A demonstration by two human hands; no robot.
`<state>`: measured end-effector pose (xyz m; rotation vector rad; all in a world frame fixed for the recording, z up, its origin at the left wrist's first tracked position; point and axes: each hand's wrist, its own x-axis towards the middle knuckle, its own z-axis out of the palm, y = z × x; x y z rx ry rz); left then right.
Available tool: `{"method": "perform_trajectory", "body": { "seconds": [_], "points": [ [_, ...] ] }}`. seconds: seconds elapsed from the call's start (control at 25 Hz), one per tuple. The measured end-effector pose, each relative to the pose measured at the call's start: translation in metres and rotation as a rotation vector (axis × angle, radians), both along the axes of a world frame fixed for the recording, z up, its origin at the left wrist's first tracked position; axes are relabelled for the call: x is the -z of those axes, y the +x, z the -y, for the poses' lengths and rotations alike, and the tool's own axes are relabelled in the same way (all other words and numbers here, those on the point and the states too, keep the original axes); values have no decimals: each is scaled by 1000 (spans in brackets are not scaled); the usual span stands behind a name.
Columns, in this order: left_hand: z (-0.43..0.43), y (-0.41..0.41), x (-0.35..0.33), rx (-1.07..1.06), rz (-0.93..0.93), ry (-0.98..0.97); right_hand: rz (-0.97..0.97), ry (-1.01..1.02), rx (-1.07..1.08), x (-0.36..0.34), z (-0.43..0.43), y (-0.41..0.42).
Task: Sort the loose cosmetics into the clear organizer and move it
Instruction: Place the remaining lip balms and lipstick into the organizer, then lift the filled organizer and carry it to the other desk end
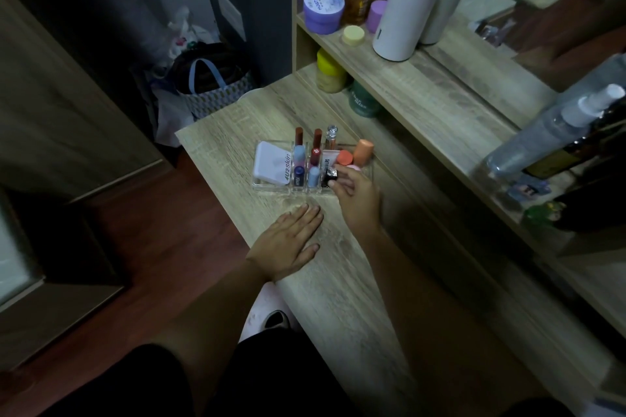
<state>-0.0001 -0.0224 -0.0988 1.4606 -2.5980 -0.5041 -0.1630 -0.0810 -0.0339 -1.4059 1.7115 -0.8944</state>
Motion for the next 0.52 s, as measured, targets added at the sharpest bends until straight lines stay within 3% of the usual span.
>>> {"method": "perform_trajectory", "body": {
  "seconds": [0.32, 0.52],
  "points": [
    [5, -3, -4, 10, 23, 101, -77, 9, -10, 5, 4, -5],
    [8, 0, -38, -18, -82, -9, -16, -65, -23, -22, 3, -7]
  ]
}}
